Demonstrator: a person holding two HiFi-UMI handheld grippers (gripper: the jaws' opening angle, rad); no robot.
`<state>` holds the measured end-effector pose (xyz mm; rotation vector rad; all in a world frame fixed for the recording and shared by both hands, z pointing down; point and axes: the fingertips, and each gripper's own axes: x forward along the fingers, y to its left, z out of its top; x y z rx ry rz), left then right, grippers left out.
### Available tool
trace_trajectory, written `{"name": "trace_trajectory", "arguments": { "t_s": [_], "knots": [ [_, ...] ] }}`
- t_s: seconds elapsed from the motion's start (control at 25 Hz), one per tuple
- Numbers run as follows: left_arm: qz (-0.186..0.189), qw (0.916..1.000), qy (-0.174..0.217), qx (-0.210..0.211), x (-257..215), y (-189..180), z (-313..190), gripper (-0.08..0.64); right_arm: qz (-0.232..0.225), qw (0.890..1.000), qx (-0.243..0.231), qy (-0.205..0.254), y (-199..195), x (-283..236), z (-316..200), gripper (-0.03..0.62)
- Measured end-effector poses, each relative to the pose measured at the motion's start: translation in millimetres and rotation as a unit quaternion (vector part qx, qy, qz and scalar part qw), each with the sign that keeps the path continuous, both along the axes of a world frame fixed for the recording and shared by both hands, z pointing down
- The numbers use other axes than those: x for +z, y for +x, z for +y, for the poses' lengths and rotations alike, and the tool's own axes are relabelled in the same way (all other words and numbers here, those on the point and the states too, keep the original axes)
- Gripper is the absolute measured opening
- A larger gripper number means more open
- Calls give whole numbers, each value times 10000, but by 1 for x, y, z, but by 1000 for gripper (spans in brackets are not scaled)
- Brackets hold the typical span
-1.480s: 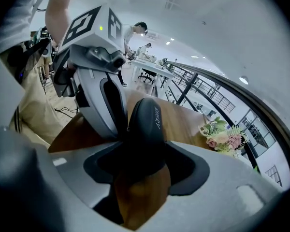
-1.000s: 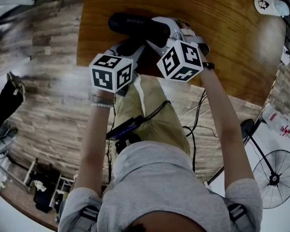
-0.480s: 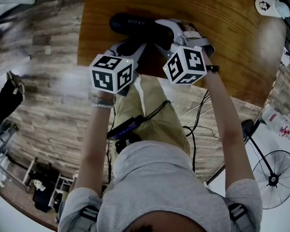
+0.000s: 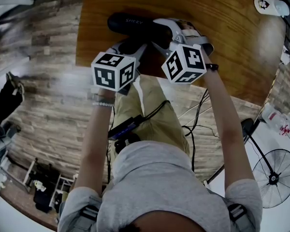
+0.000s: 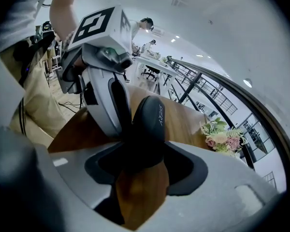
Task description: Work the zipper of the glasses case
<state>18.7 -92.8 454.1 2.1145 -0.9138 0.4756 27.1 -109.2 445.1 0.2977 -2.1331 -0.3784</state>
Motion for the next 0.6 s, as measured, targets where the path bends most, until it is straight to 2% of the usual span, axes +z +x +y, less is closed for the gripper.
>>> {"name": "trace_trajectory", "arguments": {
  "t_s": [0.08, 0.2, 0.32, 0.6],
  "knots": [
    [1, 10000, 25, 16, -3, 0, -1, 119, -23, 10000, 36, -19, -1, 0, 0, 236],
    [-40, 9999, 139, 89, -7, 1, 1, 61, -14, 10000, 44, 17, -1, -1, 0, 237],
    [-86, 9998, 164, 62, -7, 1, -1, 38, 14, 10000, 43, 57, -1, 0, 1, 236],
    [-108, 9996, 245, 58, -10, 1, 2, 25, 144, 9995, 67, 280, -1, 2, 2, 236]
  ]
}}
